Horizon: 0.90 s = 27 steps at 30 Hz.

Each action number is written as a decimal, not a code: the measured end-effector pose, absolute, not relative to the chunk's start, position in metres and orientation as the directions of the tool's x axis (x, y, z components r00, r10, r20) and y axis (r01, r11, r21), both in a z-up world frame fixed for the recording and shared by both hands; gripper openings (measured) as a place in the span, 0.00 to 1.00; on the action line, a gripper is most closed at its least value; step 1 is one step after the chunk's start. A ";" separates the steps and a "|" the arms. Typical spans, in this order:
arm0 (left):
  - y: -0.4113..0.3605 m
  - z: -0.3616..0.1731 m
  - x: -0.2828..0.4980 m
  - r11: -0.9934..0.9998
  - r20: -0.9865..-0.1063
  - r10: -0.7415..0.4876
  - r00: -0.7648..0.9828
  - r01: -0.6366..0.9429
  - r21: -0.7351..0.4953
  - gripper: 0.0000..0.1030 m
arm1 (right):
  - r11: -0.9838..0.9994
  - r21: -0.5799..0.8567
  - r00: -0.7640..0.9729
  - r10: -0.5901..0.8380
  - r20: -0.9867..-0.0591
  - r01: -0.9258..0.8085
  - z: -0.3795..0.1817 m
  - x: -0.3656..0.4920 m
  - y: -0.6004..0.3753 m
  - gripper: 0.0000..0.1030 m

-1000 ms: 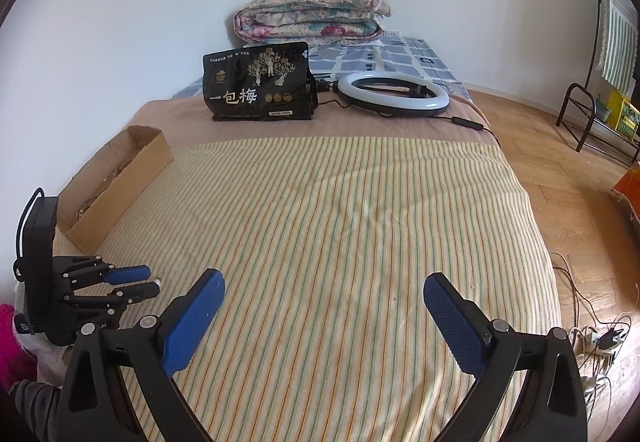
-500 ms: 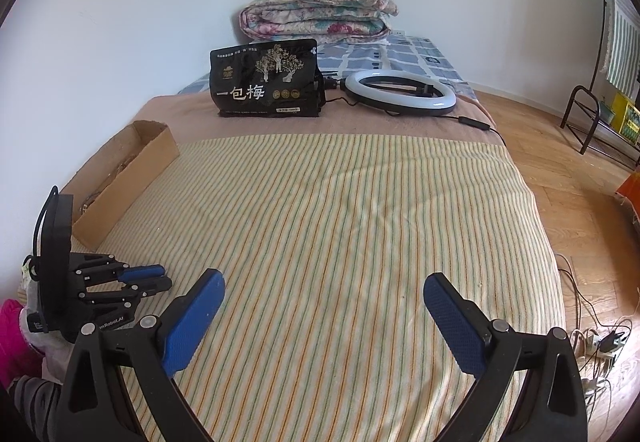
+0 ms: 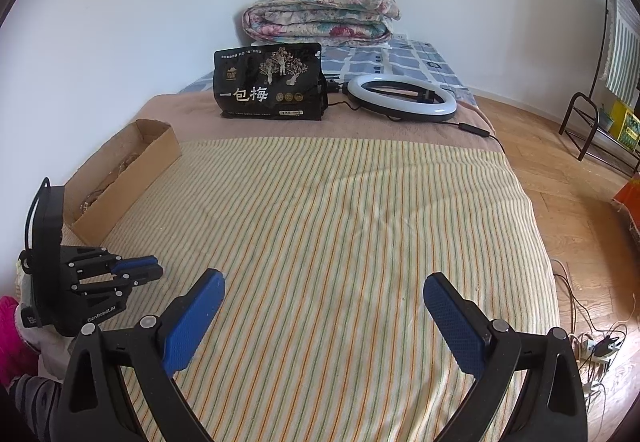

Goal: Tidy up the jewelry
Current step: 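Close the left tool on the last pearl, then carry the pearl in the left tool over the box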

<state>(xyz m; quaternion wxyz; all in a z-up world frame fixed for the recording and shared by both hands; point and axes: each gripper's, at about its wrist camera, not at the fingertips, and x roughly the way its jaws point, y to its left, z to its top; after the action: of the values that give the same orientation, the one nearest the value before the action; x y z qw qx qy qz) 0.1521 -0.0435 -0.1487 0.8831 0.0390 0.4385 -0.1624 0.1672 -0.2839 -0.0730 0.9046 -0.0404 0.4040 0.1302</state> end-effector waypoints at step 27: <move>0.045 -0.055 0.134 0.982 -0.648 -0.178 0.740 0.175 -0.069 0.07 | 0.944 0.010 0.645 0.233 -0.728 -0.330 -0.047 0.148 -0.235 0.98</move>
<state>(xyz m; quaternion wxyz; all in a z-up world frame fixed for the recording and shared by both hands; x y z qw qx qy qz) 0.1341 0.0453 -0.0546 0.9328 -0.0020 0.3477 -0.0946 0.1483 -0.2350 -0.0474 0.9048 -0.0620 0.3916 0.1555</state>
